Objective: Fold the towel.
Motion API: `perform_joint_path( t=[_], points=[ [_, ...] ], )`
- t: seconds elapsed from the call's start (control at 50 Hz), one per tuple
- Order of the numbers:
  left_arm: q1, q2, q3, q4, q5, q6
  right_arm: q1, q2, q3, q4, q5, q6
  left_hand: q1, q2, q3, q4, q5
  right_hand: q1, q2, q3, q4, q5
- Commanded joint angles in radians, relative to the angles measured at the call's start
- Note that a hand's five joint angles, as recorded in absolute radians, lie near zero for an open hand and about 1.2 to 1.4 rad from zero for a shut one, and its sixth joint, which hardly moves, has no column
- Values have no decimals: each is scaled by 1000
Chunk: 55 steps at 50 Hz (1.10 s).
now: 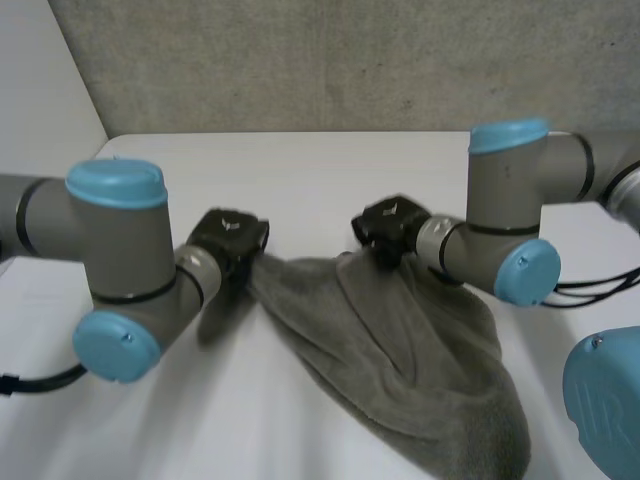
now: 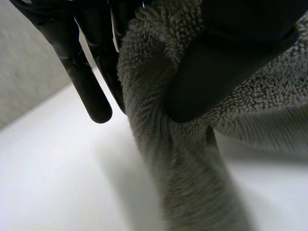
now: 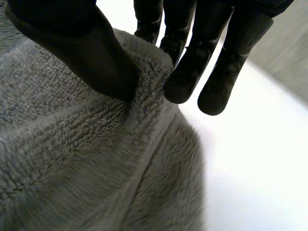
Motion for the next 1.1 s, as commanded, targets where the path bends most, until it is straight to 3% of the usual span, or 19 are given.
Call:
perform_joint_path(
  t=[0.02,0.04,0.06,0.08,0.1,0.12,0.14,0.18,0.26,0.38,0.58,0.74,0.9,0.94,1.0,1.04,1.1],
  points=[
    [9,16,202,101,-30,10,-10,-202,4,-395,165,22,242,199,200,199,221,65,66,63,63,65],
    [10,32,240,187,-70,6,-10,-203,4,-396,166,22,242,199,200,199,221,65,66,63,63,65],
    [12,55,251,288,-128,3,-15,-287,106,-575,196,36,242,199,200,199,221,65,66,63,63,65],
    [12,55,252,289,-128,3,-24,-386,206,-743,224,45,242,199,200,199,221,65,66,63,63,65],
    [9,84,244,397,-180,9,-24,-387,207,-744,224,45,242,199,200,199,221,65,66,63,63,65],
    [9,113,229,494,-220,12,-47,-480,301,-872,230,50,242,199,200,199,221,65,66,63,63,65],
    [9,113,228,495,-220,12,-64,-545,378,-928,221,50,242,199,200,199,221,65,66,63,63,65],
    [13,153,166,636,-236,10,-73,-560,418,-929,201,51,242,199,200,199,221,65,66,63,63,65],
    [16,165,80,687,-207,10,-73,-561,466,-872,144,58,242,199,200,199,221,65,66,63,63,65],
    [12,158,-93,681,-142,10,-73,-561,589,-755,71,50,242,199,200,199,221,65,66,63,63,65],
    [41,121,-372,679,-134,13,-87,-467,767,-691,20,31,242,199,200,199,221,65,66,63,63,65],
    [33,70,-477,638,-134,16,-85,-399,865,-623,8,-119,242,199,200,199,221,65,66,63,63,65],
    [32,125,-526,477,-134,45,-89,-424,911,-528,8,-168,-34,-76,-76,-76,-55,65,66,63,63,65],
    [30,171,-545,408,-134,55,-93,-482,946,-508,5,-169,-218,-261,-260,-260,-239,65,66,63,63,65],
    [29,199,-557,375,-134,56,-107,-533,998,-499,-3,-171,-319,-361,-360,-361,-340,65,66,63,63,65],
    [24,262,-583,316,-134,58,-115,-560,1026,-499,-5,-171,-623,-665,-664,-665,-644,65,66,63,63,65],
    [19,296,-592,291,-133,58,-145,-626,1089,-501,-6,-174,-750,-793,-792,-792,-771,65,66,63,63,65]
  ],
)
